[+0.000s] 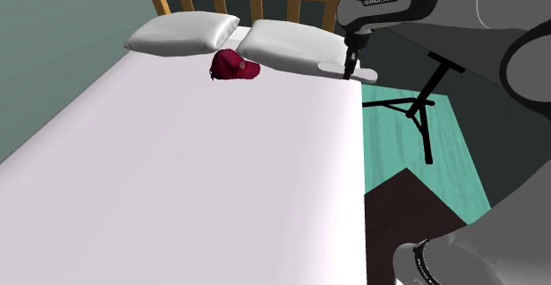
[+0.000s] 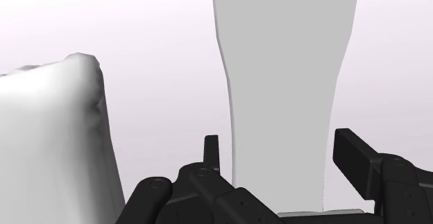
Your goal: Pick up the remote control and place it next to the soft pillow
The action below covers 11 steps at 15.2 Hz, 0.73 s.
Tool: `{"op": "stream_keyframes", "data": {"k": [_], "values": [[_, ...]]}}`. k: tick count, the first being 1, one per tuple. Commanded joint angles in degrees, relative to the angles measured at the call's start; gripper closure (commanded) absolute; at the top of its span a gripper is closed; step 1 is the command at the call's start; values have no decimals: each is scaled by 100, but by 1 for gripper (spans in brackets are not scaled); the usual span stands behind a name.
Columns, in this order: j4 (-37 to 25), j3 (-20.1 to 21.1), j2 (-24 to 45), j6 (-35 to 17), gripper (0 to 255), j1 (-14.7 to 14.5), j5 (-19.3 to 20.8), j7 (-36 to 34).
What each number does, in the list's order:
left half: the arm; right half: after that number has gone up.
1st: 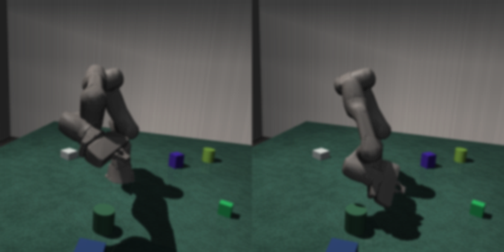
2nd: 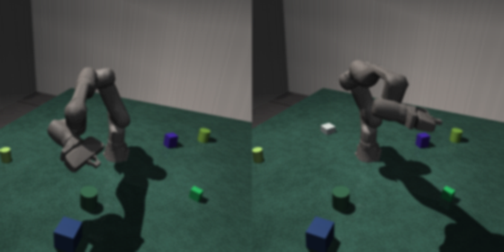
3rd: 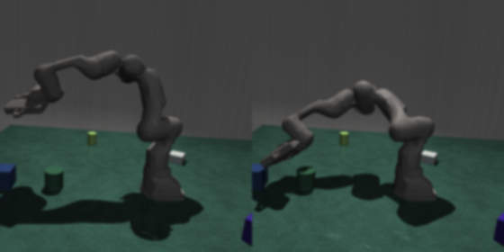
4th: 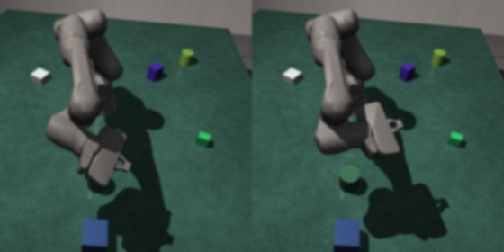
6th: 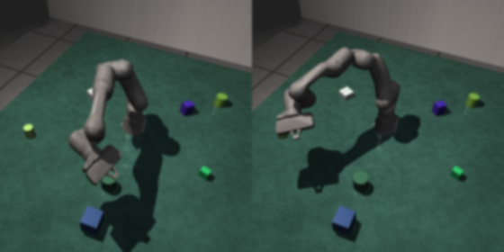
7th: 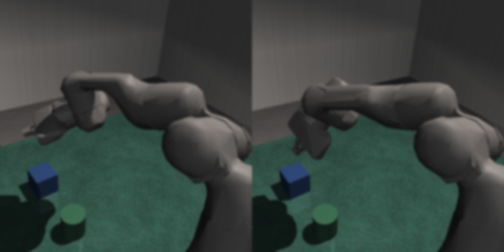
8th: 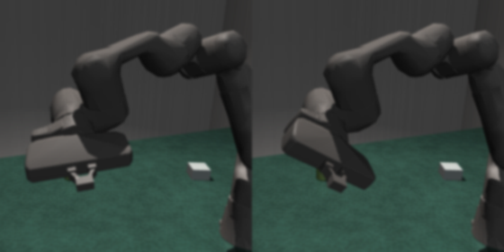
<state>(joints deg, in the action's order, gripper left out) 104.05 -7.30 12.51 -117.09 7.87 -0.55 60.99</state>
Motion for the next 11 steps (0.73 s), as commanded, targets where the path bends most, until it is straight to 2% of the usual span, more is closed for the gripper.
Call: {"op": "stream_keyframes", "data": {"k": [1, 11], "values": [[127, 1, 39, -171, 255, 2, -6, 6], [498, 15, 353, -854, 255, 14, -53, 28]]}}
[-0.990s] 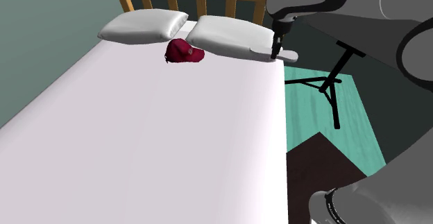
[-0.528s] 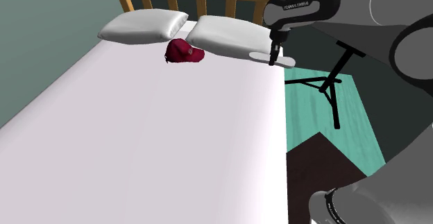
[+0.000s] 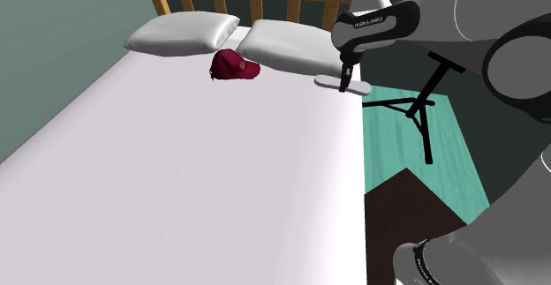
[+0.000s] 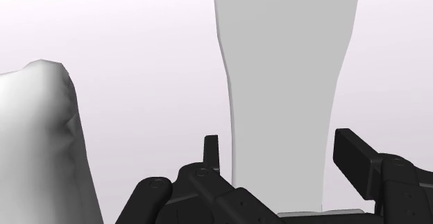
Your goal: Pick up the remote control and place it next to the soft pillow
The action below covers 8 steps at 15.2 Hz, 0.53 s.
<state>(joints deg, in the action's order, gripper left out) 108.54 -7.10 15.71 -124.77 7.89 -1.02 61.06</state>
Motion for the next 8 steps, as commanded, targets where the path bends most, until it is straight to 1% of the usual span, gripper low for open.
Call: {"op": "stream_keyframes", "data": {"k": [1, 8], "values": [[79, -2, 69, -153, 255, 14, -13, 23], [253, 15, 354, -610, 255, 28, -57, 46]]}}
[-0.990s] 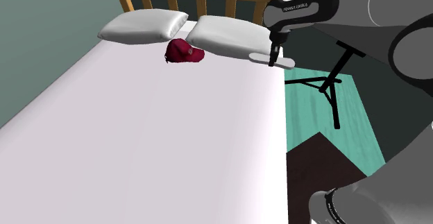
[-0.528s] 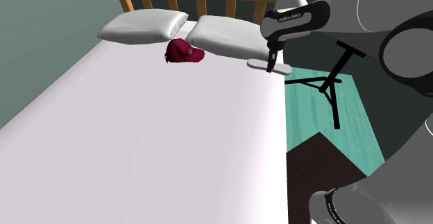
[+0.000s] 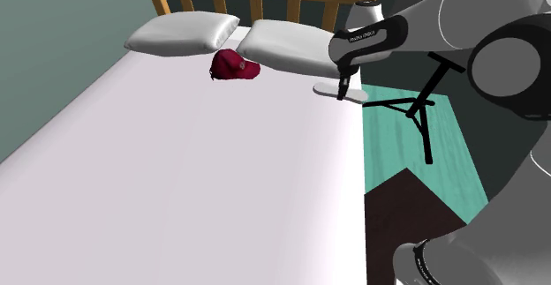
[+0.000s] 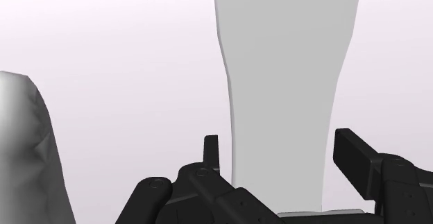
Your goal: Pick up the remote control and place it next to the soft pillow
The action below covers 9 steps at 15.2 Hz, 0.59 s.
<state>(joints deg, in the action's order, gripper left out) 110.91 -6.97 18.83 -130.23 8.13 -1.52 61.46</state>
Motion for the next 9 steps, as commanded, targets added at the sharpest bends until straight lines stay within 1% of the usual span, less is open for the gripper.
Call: {"op": "stream_keyframes", "data": {"k": [1, 9], "values": [[36, 5, 87, -129, 255, 6, -14, 10], [150, 35, 474, -627, 255, 29, -74, 42]]}}
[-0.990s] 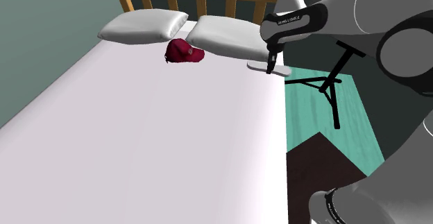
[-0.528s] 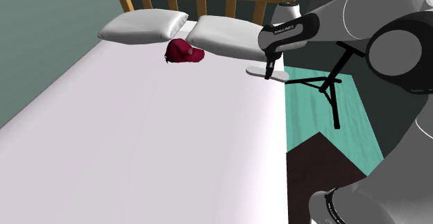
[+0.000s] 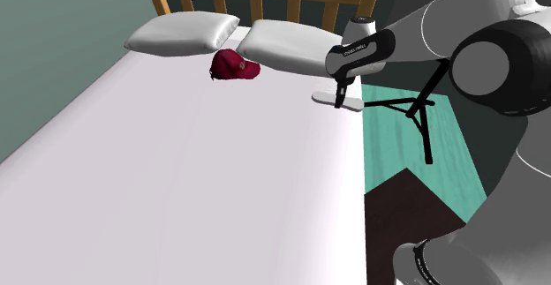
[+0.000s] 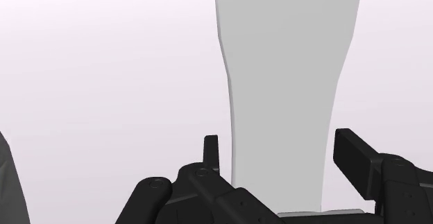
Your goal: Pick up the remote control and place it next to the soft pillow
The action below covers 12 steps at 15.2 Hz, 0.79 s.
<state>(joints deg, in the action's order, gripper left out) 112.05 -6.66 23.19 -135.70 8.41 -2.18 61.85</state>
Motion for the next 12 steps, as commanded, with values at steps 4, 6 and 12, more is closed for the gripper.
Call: {"op": "stream_keyframes", "data": {"k": [4, 6, 12], "values": [[64, 24, 271, -340, 255, 17, -42, 22], [65, 25, 270, -340, 255, 17, -42, 21], [64, 25, 271, -340, 0, 17, -42, 21]]}}
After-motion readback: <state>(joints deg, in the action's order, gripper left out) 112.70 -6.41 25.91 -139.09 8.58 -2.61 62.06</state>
